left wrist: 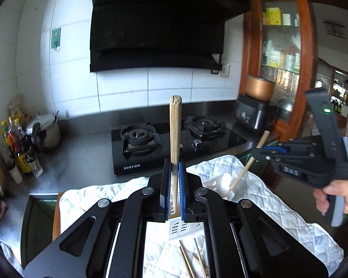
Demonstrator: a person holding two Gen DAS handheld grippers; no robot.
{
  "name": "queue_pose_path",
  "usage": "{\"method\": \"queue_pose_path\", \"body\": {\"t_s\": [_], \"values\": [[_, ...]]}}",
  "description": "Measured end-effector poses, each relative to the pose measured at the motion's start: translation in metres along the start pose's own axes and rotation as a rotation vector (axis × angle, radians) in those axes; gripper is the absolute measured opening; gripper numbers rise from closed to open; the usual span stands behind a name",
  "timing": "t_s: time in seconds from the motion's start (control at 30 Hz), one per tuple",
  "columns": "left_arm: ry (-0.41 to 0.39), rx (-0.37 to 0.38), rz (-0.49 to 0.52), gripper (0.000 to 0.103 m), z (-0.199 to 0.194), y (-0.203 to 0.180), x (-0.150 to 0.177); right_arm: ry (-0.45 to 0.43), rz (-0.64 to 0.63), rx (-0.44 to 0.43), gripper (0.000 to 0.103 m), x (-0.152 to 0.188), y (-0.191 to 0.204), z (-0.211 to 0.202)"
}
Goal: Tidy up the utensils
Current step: 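Lift the chopstick with the right gripper and carry it over the white caddy, then open the right gripper to drop the chopstick into the caddy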
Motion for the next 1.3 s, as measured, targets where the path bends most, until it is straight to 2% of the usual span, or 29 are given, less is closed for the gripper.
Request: {"method": "queue_pose_path", "body": {"t_s": [0.17,0.47,0.73,1.03,1.1,1.13,1.17,1.27,1.3], "values": [[0.052,-0.004,-0.054,0.005,0.036,0.01,0.013,0.024,-0.008,0.012,0.007,0.009,0.0,0.012],[0.16,0.024,-0.081,0.005,0.078,0.017,0.052,0.05,0.013,0.003,0.007,0.022,-0.004,0.029],[0.218,0.031,-0.105,0.005,0.095,0.019,0.076,0.056,0.019,0.0,0.007,0.027,-0.003,0.037],[0.221,0.024,-0.085,0.009,0.095,0.013,0.079,0.056,0.03,-0.001,0.008,0.031,-0.007,0.04],[0.217,0.033,-0.087,0.009,0.094,0.012,0.078,0.054,0.029,0.001,0.01,0.031,-0.008,0.04],[0.214,0.032,-0.088,0.009,0.093,0.012,0.077,0.051,0.029,0.0,0.014,0.031,-0.008,0.039],[0.211,0.034,-0.089,0.009,0.092,0.011,0.076,0.044,0.029,-0.003,0.022,0.031,-0.008,0.037],[0.2,0.04,-0.095,0.01,0.087,0.011,0.073,0.026,0.025,0.002,0.03,0.03,-0.009,0.031],[0.197,0.041,-0.099,0.019,0.084,0.011,0.072,0.021,0.026,0.0,0.032,0.031,-0.009,0.029]]}}
Point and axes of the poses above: each gripper's, at about its wrist camera, not at the fingertips, and z roughly the way its jaws point, y to its left, x to its underside, the point moved 7 cm from there along z, roughly the way its jaws point, and after that the axes turned 8 degrees about z, right-handed, at the moved point
